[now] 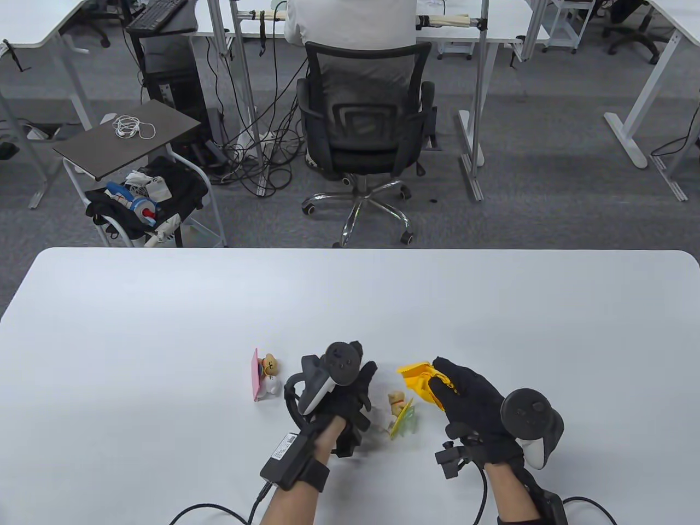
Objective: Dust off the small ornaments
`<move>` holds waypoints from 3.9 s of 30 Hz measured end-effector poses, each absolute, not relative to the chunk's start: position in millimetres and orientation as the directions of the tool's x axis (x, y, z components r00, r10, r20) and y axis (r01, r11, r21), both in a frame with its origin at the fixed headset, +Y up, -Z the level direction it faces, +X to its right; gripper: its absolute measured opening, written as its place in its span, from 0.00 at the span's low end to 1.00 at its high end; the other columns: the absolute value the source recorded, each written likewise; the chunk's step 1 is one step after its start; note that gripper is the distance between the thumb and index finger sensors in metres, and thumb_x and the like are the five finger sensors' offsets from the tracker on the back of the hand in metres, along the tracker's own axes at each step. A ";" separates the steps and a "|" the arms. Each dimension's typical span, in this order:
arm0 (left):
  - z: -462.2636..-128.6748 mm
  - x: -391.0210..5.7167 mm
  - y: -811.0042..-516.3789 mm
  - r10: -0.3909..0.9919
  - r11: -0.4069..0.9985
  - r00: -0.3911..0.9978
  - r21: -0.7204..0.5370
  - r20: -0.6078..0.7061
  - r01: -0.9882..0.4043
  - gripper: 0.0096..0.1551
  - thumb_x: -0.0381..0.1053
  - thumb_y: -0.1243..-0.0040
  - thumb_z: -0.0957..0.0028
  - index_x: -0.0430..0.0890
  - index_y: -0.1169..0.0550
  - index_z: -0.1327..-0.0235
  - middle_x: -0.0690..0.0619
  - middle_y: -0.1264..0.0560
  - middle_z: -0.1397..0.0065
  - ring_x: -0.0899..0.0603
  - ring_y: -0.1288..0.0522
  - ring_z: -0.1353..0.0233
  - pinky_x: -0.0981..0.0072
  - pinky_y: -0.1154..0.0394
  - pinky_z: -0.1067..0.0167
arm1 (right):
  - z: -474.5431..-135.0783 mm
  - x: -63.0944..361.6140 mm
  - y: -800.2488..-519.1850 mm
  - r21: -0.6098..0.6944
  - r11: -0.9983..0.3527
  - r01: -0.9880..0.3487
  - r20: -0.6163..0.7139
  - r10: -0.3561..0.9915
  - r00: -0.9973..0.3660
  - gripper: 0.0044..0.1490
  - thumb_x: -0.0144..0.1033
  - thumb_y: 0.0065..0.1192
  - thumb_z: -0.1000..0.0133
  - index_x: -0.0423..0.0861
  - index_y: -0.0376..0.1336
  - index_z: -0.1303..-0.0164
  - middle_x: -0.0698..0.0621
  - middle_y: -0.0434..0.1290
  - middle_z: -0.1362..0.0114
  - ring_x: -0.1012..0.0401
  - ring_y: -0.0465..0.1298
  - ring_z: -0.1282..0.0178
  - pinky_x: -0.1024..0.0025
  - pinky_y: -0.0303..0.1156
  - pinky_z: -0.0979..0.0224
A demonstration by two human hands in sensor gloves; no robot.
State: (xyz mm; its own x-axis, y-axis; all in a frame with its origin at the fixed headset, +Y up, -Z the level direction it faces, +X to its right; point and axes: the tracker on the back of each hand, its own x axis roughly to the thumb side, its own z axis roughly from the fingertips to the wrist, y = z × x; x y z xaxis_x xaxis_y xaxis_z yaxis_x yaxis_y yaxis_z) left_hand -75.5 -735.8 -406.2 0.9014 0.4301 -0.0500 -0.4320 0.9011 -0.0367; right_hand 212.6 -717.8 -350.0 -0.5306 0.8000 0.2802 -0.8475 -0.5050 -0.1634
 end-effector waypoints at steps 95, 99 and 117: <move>-348.7 -71.1 -769.8 0.923 -0.384 -0.339 -0.492 -0.181 -0.781 0.35 0.70 0.70 0.38 0.64 0.51 0.17 0.40 0.42 0.19 0.37 0.28 0.39 0.53 0.27 0.45 | -320.5 133.0 -714.8 -0.135 -0.612 -0.779 0.482 0.647 -0.591 0.33 0.41 0.73 0.48 0.50 0.66 0.31 0.42 0.71 0.30 0.45 0.77 0.35 0.44 0.73 0.33; -348.9 -78.4 -772.2 0.909 -0.414 -0.378 -0.464 -0.173 -0.783 0.32 0.68 0.63 0.37 0.62 0.41 0.19 0.45 0.35 0.18 0.34 0.25 0.39 0.51 0.23 0.45 | -325.0 139.9 -720.6 -0.068 -0.543 -0.837 0.442 0.736 -0.514 0.33 0.42 0.73 0.48 0.51 0.67 0.30 0.41 0.75 0.33 0.47 0.81 0.40 0.45 0.76 0.36; -348.2 -76.8 -784.8 0.876 -0.482 -0.393 -0.469 -0.280 -0.740 0.43 0.80 0.53 0.43 0.64 0.48 0.20 0.41 0.37 0.25 0.32 0.30 0.28 0.43 0.28 0.34 | -308.7 133.2 -705.1 -0.168 -0.576 -0.800 0.567 0.607 -0.556 0.33 0.41 0.75 0.48 0.50 0.69 0.31 0.44 0.77 0.35 0.49 0.80 0.42 0.42 0.72 0.33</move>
